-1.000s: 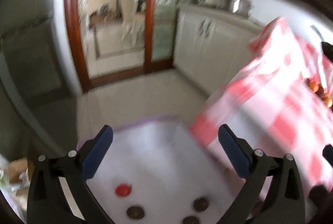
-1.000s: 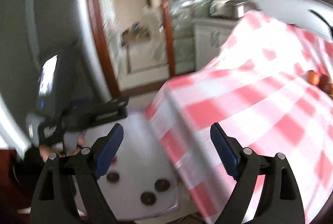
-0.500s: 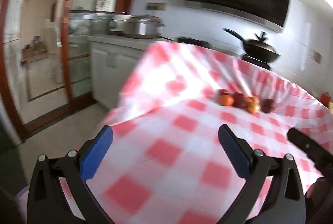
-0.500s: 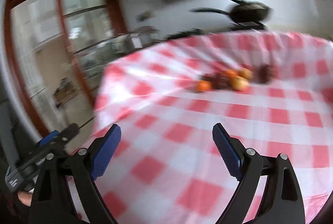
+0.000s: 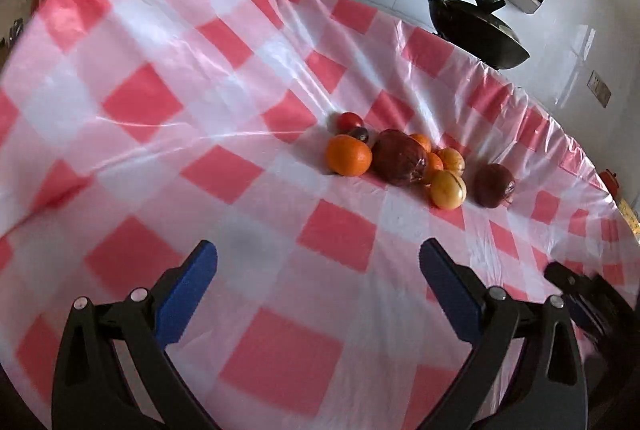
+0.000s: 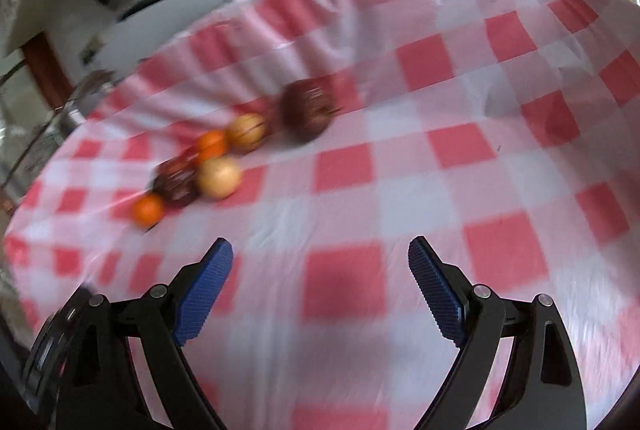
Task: Organize fruits
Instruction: 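Grasp the red apple with the right tool while the left grasps a mandarin orange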
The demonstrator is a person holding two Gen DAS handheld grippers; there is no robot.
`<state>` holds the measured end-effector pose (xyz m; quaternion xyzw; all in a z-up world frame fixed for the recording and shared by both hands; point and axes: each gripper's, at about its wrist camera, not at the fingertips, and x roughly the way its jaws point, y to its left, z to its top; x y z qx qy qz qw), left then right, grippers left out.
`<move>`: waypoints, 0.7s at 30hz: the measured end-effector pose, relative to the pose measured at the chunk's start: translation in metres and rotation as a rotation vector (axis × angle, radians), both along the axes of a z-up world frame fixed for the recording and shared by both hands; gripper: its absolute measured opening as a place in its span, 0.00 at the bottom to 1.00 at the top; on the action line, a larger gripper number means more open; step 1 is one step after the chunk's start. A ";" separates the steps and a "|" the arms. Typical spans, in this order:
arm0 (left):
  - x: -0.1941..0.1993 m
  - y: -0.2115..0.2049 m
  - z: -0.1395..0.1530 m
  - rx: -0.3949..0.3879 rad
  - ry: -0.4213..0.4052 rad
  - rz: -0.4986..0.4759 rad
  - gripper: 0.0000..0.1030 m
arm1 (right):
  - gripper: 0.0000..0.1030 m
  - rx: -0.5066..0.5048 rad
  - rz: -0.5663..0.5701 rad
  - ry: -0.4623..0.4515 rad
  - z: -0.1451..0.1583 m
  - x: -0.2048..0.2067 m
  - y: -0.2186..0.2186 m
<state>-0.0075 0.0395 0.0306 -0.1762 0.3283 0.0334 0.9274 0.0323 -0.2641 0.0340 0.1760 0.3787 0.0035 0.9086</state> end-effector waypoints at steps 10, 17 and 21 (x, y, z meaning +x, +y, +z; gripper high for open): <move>-0.006 0.018 -0.004 -0.132 -0.048 -0.001 0.98 | 0.84 -0.054 -0.031 0.069 -0.024 0.120 0.005; -0.006 0.016 -0.003 -0.127 -0.056 -0.008 0.98 | 0.84 -0.109 -0.032 0.075 -0.026 0.176 0.022; -0.007 0.017 -0.003 -0.131 -0.056 -0.002 0.98 | 0.82 -0.108 -0.034 0.115 -0.032 0.197 0.024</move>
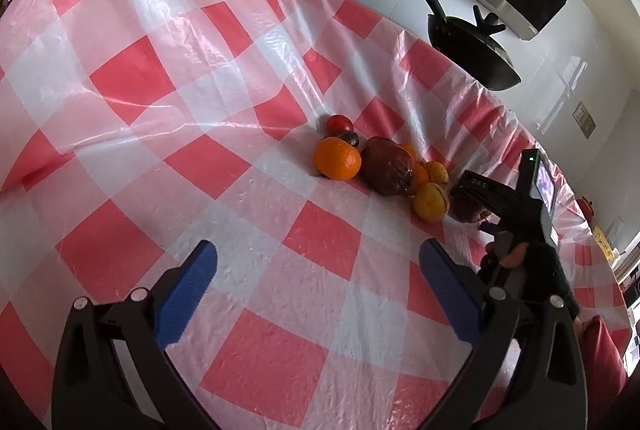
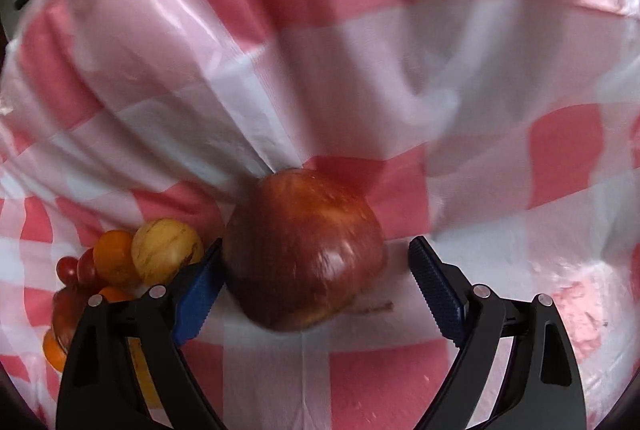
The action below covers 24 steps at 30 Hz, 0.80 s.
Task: Organize fruits
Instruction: 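Grasp the red apple with the right tool while the left grasps a mandarin orange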
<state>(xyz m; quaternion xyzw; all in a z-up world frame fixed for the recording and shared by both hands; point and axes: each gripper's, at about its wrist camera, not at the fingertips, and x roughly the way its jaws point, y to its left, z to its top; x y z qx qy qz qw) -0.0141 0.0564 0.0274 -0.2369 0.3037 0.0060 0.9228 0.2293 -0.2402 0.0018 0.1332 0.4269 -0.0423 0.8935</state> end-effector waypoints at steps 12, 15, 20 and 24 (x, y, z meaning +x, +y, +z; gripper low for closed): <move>0.003 0.001 -0.002 -0.010 0.026 -0.018 0.98 | 0.63 0.317 -0.062 -0.099 -0.004 -0.081 -0.030; 0.005 0.001 -0.004 -0.024 0.051 -0.015 0.98 | 0.63 0.359 -0.110 -0.144 -0.004 -0.092 -0.044; 0.029 0.001 -0.010 -0.038 0.135 0.000 0.98 | 0.63 0.341 -0.097 -0.206 0.004 -0.111 -0.037; 0.073 -0.015 -0.006 0.052 0.153 0.000 0.98 | 0.63 0.299 -0.073 -0.227 0.008 -0.110 -0.033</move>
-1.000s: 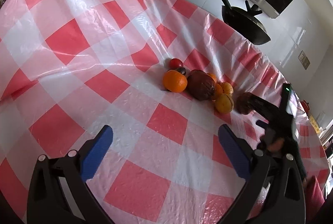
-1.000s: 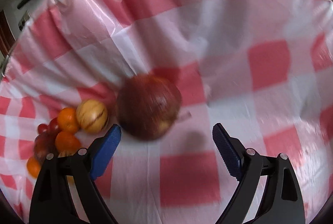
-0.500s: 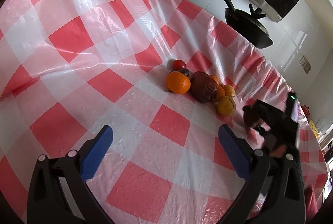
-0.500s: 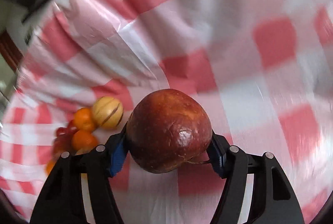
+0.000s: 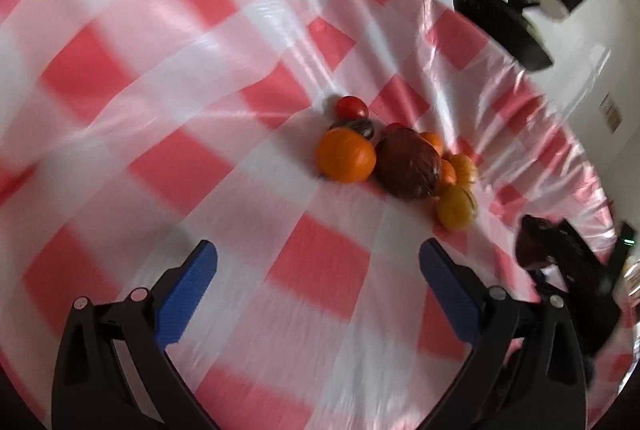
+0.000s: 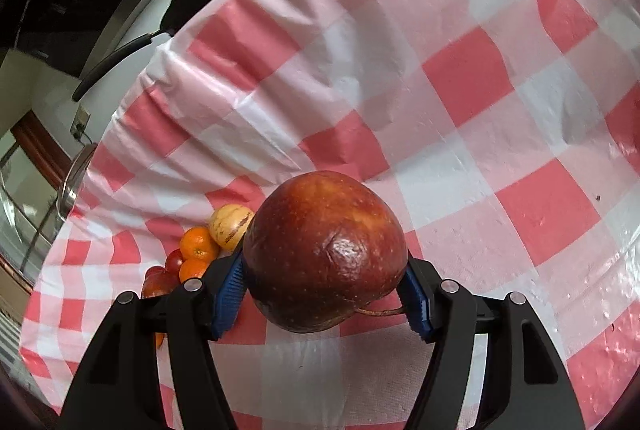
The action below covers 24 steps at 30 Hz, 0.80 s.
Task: Organize fruits
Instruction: 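Grasp the red apple with the right tool while the left grasps a mandarin orange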
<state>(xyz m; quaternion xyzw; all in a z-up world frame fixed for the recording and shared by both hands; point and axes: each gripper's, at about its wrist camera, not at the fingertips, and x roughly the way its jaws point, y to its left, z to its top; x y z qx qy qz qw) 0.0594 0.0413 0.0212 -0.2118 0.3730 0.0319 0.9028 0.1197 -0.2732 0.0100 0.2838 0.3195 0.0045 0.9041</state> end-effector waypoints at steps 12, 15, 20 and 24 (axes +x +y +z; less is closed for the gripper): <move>0.090 -0.020 -0.007 0.194 0.092 -0.094 0.45 | 0.63 0.000 0.006 -0.007 -0.001 0.005 0.003; 0.068 -0.012 0.001 0.181 0.023 -0.072 0.44 | 0.63 0.000 0.007 -0.007 -0.001 0.004 0.002; 0.001 0.000 0.013 0.127 -0.070 -0.011 0.44 | 0.63 -0.002 0.008 -0.005 -0.001 0.004 0.002; -0.024 0.012 0.015 0.068 -0.098 0.049 0.44 | 0.63 -0.002 0.009 -0.004 -0.001 0.005 0.003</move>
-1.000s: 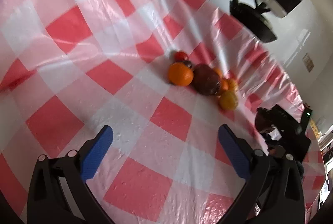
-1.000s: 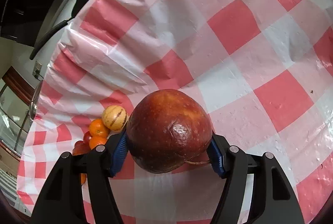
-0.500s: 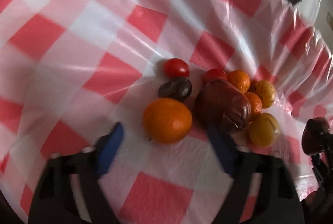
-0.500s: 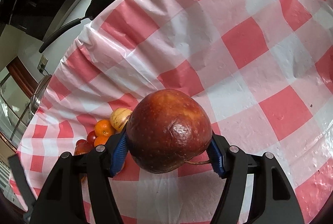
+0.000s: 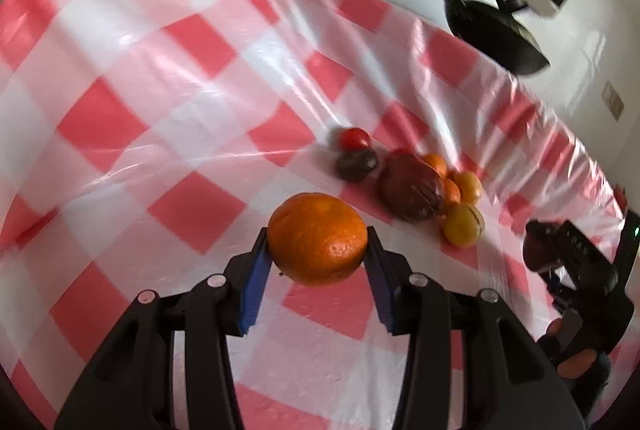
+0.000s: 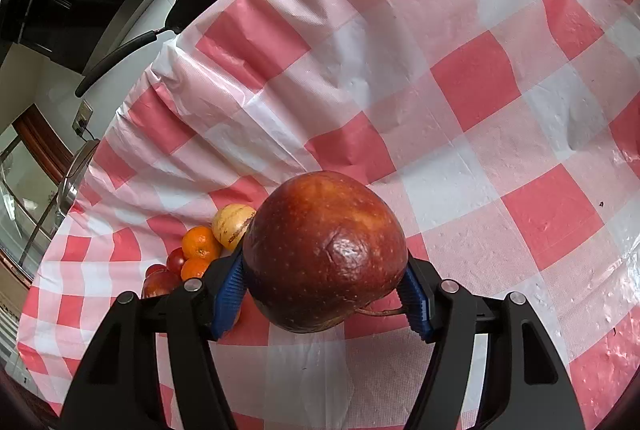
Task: Organize fruits
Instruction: 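Grasp the red apple with the right tool while the left grasps a mandarin orange, then carry the red apple and mandarin over the white box with both tools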
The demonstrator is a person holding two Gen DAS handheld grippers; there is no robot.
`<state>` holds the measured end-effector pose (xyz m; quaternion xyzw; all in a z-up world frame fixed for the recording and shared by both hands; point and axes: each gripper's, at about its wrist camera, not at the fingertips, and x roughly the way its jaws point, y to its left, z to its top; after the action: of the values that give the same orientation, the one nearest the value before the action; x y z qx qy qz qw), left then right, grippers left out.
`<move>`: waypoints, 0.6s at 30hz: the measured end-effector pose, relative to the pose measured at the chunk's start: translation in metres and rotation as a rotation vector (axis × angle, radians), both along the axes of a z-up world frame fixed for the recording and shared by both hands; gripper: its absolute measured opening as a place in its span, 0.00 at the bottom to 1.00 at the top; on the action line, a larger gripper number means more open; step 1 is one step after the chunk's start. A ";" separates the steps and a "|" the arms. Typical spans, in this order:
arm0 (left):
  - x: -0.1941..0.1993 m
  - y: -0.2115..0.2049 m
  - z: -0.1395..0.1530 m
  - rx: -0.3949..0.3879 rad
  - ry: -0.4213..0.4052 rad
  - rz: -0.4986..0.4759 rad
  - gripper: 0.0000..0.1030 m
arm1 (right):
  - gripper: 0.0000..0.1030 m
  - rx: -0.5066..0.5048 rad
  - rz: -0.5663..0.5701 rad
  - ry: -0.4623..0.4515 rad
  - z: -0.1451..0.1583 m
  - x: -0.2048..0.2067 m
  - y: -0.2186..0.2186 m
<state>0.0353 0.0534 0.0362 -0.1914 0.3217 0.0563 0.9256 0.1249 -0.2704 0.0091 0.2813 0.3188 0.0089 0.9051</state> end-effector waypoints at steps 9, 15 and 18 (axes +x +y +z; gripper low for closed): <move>0.006 0.019 -0.011 -0.113 -0.014 0.027 0.44 | 0.63 0.000 0.001 0.000 0.000 0.001 0.000; 0.006 0.024 -0.013 -0.155 -0.035 0.019 0.44 | 0.63 0.008 0.002 -0.006 0.000 0.000 0.000; 0.006 0.026 -0.013 -0.166 -0.042 0.020 0.44 | 0.63 0.008 0.022 0.005 -0.001 0.003 0.002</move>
<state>0.0414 0.0789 0.0234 -0.2716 0.3038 0.0349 0.9125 0.1277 -0.2686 0.0082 0.2815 0.3241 0.0193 0.9030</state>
